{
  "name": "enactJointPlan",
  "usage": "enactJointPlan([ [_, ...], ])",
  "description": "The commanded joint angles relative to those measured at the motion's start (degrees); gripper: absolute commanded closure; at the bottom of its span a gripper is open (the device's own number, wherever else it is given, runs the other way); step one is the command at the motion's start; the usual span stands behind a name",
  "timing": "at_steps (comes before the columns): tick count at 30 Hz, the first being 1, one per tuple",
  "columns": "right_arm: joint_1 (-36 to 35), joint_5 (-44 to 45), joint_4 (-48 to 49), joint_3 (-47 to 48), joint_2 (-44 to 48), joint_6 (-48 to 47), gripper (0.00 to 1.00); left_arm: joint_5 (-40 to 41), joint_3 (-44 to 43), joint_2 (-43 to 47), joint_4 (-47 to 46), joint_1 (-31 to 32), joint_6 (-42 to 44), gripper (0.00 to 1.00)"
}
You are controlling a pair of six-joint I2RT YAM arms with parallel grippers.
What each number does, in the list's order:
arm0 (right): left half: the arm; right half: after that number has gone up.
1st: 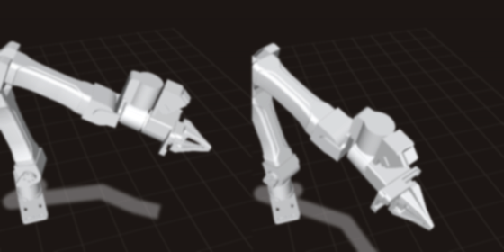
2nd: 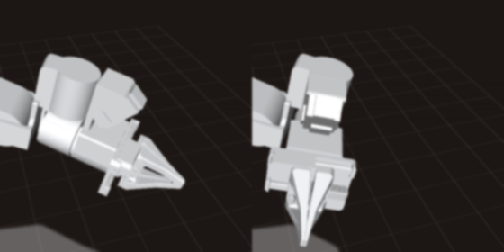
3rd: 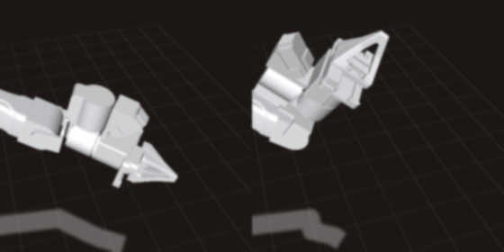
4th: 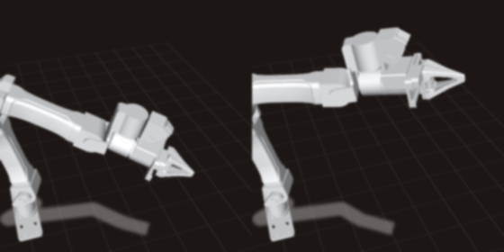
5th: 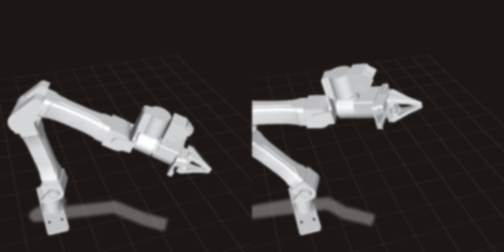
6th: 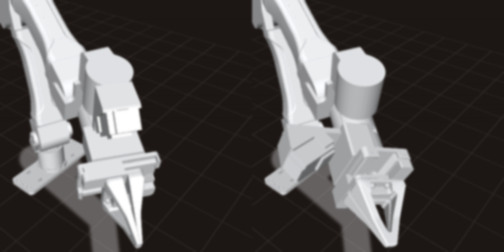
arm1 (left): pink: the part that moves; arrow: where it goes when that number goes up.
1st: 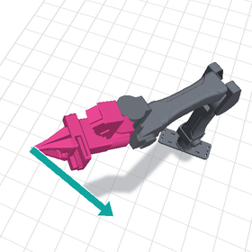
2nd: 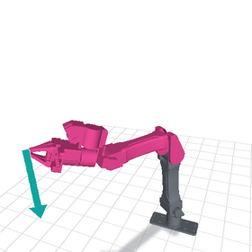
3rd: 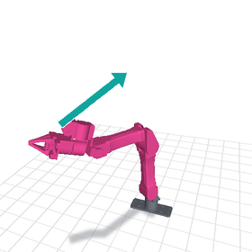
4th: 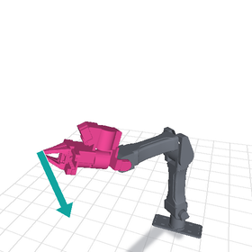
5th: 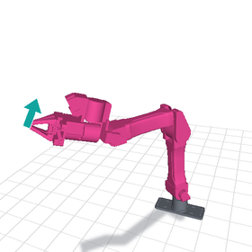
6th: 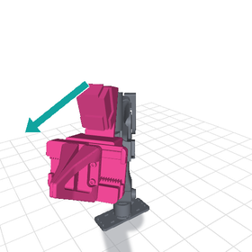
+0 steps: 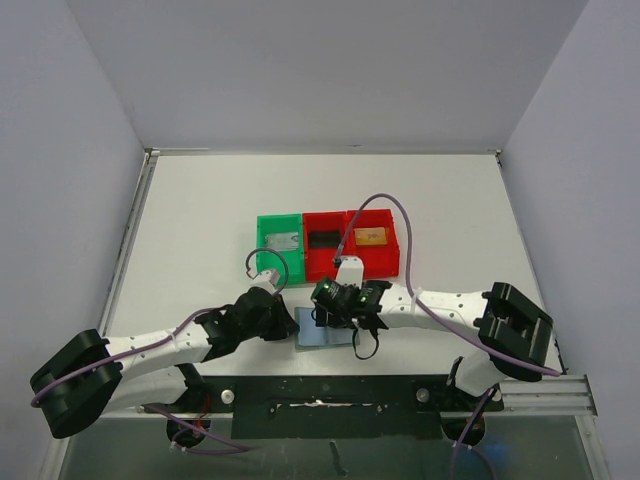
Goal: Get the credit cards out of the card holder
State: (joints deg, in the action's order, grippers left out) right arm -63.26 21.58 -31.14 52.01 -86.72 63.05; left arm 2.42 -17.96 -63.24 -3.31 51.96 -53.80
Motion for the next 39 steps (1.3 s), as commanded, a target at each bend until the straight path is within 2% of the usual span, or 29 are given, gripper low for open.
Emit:
enactJointPlan([
  [1,-0.19,2.70,-1.53,1.69,-1.94,1.09,0.32,-0.75,-1.60,0.24,-2.76,-0.05,0.01,1.00],
  [8,-0.06,0.96,0.68,-0.23,-3.55,1.73,0.33,-0.67,-1.55,0.55,-2.48,-0.11,0.01,1.00],
  [15,-0.15,1.34,0.81,0.07,-3.28,1.20,0.50,-0.66,-1.64,0.55,-2.50,-0.05,0.01,1.00],
  [21,-0.79,2.71,-1.68,1.98,-2.82,0.50,0.55,-0.78,-1.39,0.65,-2.56,-0.11,0.01,1.00],
  [31,-0.20,-3.72,9.00,-3.48,6.67,-3.67,0.49,-0.88,-1.12,0.49,-2.99,-0.11,-0.08,1.00],
  [39,-0.12,-5.90,9.27,-2.20,6.26,-5.62,0.47,-1.18,-1.55,-0.01,-3.19,-0.10,-0.10,1.00],
])
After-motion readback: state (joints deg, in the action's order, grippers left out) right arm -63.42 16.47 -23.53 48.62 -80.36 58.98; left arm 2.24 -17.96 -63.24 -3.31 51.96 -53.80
